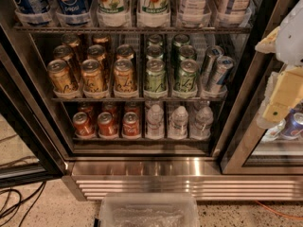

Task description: Pick blue plastic bottle from top shelf of fridge

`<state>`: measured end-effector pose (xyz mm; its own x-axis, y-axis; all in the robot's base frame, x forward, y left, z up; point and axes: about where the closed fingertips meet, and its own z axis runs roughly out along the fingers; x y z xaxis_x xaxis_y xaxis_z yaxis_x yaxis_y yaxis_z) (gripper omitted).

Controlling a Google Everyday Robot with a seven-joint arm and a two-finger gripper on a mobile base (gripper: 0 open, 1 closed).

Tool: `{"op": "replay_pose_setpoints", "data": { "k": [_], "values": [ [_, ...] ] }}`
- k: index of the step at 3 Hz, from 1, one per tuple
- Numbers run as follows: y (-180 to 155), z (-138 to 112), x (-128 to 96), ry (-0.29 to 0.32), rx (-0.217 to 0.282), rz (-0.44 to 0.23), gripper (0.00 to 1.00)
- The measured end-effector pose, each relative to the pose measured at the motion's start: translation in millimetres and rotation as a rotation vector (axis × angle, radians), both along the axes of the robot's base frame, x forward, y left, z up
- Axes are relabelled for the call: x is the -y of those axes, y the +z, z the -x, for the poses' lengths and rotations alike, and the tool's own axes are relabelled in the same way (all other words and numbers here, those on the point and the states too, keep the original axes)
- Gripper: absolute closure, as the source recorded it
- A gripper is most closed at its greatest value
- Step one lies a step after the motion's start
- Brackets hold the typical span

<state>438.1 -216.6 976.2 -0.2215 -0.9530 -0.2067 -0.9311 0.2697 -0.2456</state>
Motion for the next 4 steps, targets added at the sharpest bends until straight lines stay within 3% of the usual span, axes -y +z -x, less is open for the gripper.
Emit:
{"op": "replay_pose_setpoints", "data": {
  "k": [1,2,4],
  "values": [
    [0.0,0.0,0.0,0.0,0.0,0.0,0.0],
    [5.0,-0.1,-9.4,0.004,0.077,-0.043,0.0],
    [-7.2,37.0,-64.7,-0.078,0.236,-0.265,0.0]
  ]
}}
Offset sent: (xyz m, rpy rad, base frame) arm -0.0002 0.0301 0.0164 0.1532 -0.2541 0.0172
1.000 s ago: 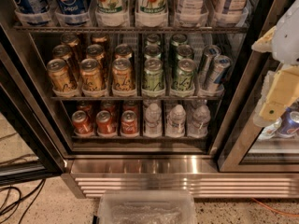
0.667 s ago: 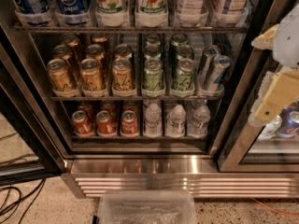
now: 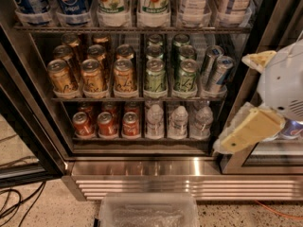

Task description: Pick blue plastic bottle from top shelf of fridge

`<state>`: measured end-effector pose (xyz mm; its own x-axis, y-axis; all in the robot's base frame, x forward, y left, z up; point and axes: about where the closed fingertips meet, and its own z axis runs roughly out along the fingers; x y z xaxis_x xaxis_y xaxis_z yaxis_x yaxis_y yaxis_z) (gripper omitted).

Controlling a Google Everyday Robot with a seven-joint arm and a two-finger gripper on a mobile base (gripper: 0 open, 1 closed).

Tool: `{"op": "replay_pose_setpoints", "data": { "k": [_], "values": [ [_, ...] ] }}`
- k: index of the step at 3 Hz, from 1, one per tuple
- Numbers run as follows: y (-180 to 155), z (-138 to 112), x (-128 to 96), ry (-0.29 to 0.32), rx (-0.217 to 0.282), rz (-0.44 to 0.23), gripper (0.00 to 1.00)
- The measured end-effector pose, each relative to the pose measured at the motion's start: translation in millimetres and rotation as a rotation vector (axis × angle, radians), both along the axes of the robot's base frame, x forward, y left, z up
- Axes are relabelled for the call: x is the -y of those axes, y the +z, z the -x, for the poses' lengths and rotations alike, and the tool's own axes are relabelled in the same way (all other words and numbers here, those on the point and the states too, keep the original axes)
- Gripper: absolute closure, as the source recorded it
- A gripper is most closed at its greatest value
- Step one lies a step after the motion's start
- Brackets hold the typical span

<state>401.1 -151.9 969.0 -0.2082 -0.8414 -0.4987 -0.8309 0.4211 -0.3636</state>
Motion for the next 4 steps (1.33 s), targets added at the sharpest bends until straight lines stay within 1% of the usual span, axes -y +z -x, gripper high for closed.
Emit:
{"op": "replay_pose_setpoints", "data": {
  "k": [1,2,3,4],
  "values": [
    [-11.5,1.5,-23.1,-0.027,0.075,-0.124,0.0],
    [-20.3,-4.9,-29.3,-0.042,0.189,-0.193,0.0],
    [-19.6,-21.6,-18.1,-0.095,0.324,-0.233,0.0],
    [18.7,-51.6,-10.4,-0.147,0.507,-0.252,0.0]
  ]
}}
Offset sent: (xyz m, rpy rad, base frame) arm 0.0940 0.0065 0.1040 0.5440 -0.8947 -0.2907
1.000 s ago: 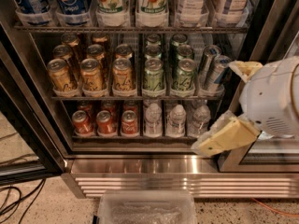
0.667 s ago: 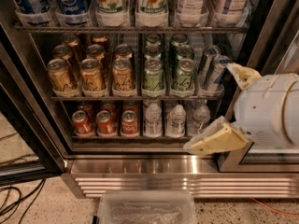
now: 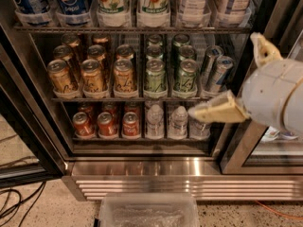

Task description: Pick blue plastic bottle from top shelf of fridge

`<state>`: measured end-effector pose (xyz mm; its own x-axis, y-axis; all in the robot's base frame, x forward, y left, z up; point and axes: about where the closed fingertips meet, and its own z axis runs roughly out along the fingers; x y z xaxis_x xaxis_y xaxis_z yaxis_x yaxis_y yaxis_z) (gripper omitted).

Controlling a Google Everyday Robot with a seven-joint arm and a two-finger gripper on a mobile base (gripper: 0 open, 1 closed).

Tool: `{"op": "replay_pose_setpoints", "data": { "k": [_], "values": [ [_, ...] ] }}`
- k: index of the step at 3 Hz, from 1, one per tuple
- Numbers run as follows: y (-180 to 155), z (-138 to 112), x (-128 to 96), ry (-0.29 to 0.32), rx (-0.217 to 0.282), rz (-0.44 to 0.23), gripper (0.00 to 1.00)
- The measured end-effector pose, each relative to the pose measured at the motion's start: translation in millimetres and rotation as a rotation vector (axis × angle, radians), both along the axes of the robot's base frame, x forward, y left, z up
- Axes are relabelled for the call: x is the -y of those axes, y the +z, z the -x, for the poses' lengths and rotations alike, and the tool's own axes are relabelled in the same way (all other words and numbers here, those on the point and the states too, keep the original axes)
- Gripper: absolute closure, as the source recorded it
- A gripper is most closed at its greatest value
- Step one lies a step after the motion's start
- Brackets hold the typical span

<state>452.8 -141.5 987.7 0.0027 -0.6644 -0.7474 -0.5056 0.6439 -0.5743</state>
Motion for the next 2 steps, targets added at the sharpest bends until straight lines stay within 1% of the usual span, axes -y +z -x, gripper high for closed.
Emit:
{"op": "replay_pose_setpoints", "data": {
  "k": [1,2],
  "values": [
    [88.9,-41.0,3.2,-0.067,0.222,-0.047,0.0],
    [139.9,-71.8,15.9,-0.072,0.331,-0.187,0.0]
  ]
}}
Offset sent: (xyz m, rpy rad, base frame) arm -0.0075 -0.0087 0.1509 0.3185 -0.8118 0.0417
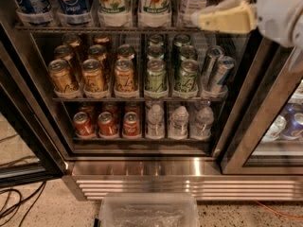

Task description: Pick blue plastic bottle from top shelf of fridge

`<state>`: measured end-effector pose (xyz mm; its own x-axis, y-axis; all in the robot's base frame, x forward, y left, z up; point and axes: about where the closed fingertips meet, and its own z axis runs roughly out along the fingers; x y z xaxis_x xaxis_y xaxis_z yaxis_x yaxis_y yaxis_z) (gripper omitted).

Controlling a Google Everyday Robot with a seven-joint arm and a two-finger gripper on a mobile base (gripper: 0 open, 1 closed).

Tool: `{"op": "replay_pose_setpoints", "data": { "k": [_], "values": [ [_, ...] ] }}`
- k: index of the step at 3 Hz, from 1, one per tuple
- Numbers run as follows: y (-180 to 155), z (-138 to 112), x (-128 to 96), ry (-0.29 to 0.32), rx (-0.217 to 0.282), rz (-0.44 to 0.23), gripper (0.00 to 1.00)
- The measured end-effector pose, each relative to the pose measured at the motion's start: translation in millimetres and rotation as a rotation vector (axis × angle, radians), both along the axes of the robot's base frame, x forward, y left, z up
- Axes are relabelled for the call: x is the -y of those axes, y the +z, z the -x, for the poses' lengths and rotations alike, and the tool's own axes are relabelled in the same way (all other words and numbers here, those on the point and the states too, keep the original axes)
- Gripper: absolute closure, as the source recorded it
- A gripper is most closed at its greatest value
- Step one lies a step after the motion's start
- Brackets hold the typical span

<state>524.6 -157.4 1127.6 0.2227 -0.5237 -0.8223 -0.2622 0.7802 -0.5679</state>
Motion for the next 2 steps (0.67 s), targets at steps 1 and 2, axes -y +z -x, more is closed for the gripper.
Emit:
{"op": "replay_pose_setpoints", "data": {
  "k": [1,2],
  "values": [
    [19.2,-7.6,23.0,-0.008,0.049,-0.079,0.0],
    [30.5,-5.7,14.2,-0.001,0.075,-0.119,0.0]
  ]
}}
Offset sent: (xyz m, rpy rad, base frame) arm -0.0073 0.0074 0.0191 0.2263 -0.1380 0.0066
